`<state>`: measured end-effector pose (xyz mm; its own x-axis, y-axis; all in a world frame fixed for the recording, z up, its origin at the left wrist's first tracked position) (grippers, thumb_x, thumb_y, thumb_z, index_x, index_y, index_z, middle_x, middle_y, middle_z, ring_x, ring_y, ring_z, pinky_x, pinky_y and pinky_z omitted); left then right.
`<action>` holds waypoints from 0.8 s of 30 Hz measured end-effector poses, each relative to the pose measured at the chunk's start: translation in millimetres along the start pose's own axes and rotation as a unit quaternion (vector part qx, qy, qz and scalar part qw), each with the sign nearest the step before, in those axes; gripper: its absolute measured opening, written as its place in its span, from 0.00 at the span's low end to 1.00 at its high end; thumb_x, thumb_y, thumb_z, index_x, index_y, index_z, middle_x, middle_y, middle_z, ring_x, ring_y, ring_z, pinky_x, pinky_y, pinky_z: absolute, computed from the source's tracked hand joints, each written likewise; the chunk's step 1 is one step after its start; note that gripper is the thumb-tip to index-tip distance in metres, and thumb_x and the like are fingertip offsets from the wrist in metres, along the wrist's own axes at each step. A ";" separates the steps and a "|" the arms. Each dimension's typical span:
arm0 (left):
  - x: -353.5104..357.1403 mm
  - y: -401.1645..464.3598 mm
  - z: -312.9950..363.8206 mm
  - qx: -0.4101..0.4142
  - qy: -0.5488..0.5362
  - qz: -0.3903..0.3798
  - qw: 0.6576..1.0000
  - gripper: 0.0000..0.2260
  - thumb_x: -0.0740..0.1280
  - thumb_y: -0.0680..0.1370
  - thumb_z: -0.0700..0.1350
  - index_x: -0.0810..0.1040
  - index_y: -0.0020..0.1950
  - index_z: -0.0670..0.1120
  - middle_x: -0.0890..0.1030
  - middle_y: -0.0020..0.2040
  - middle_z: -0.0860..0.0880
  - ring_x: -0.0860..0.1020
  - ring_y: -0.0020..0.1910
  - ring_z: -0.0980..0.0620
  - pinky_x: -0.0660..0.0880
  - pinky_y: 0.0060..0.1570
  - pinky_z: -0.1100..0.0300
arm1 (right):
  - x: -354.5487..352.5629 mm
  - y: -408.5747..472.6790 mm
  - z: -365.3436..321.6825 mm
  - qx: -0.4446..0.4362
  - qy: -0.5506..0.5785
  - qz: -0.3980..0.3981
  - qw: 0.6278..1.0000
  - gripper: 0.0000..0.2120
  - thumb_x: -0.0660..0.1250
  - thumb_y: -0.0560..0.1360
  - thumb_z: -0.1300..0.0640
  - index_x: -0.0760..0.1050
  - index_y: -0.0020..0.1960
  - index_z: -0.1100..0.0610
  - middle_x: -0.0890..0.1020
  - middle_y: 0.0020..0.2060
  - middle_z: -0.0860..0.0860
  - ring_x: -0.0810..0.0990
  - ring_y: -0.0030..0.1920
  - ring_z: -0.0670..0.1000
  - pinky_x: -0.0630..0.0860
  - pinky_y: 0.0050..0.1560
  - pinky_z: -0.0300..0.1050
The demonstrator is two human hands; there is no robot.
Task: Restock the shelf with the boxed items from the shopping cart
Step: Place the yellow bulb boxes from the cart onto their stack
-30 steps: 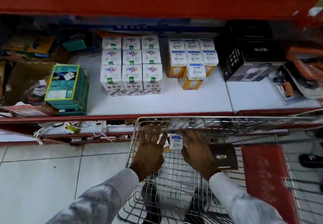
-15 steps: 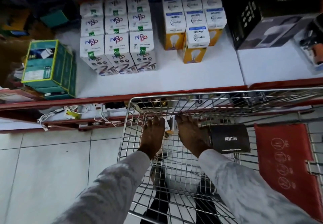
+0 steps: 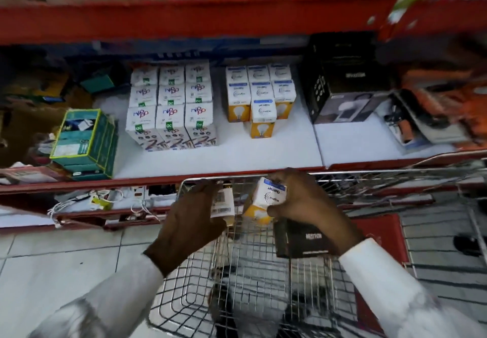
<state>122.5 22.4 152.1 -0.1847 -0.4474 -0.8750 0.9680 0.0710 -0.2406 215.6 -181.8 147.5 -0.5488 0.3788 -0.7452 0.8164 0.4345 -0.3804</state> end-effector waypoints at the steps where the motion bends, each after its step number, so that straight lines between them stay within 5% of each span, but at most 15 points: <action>1: -17.4 -0.2 10.3 0.004 0.008 0.010 1.000 0.31 0.74 0.66 0.48 0.73 0.68 0.50 0.78 0.62 0.50 0.81 0.55 0.48 0.81 0.51 0.53 | -19.0 -2.0 -4.8 -0.006 -0.001 0.004 1.000 0.35 0.80 0.58 0.49 0.75 0.64 0.47 0.79 0.57 0.47 0.78 0.57 0.50 0.76 0.57 0.47; 10: -87.6 51.9 68.4 0.020 0.008 0.115 0.993 0.31 0.75 0.66 0.48 0.72 0.68 0.49 0.77 0.62 0.48 0.81 0.54 0.44 0.80 0.49 0.52 | -143.8 13.4 -20.1 -0.031 -0.061 0.096 0.993 0.34 0.81 0.57 0.51 0.77 0.62 0.48 0.81 0.58 0.48 0.78 0.58 0.52 0.75 0.55 0.46; 16: -67.7 120.4 64.4 -0.009 0.012 0.142 0.990 0.28 0.74 0.67 0.44 0.73 0.66 0.44 0.74 0.64 0.43 0.81 0.51 0.36 0.80 0.49 0.45 | -139.2 70.1 -13.9 -0.039 -0.167 0.129 0.977 0.31 0.79 0.58 0.49 0.77 0.60 0.51 0.80 0.56 0.53 0.80 0.55 0.56 0.72 0.48 0.44; 24: -40.6 174.9 51.1 -0.051 -0.006 0.141 0.989 0.25 0.73 0.67 0.36 0.75 0.62 0.43 0.72 0.63 0.38 0.79 0.56 0.36 0.79 0.52 0.54 | -111.6 127.7 -0.7 -0.046 -0.234 0.137 0.962 0.32 0.78 0.60 0.48 0.75 0.62 0.53 0.76 0.59 0.55 0.83 0.50 0.59 0.79 0.50 0.49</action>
<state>308.0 7.5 167.0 0.0917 -0.4070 -0.9088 0.9585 0.2836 -0.0303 381.0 -168.0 182.5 -0.1577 0.0901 -0.9834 0.8874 0.4498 -0.1011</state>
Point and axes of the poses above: each hand's wrist, its own y-axis towards the middle knuckle, its own x-axis out of the palm, z = x × y, the point moved 4 cm from there along y, towards the middle knuckle
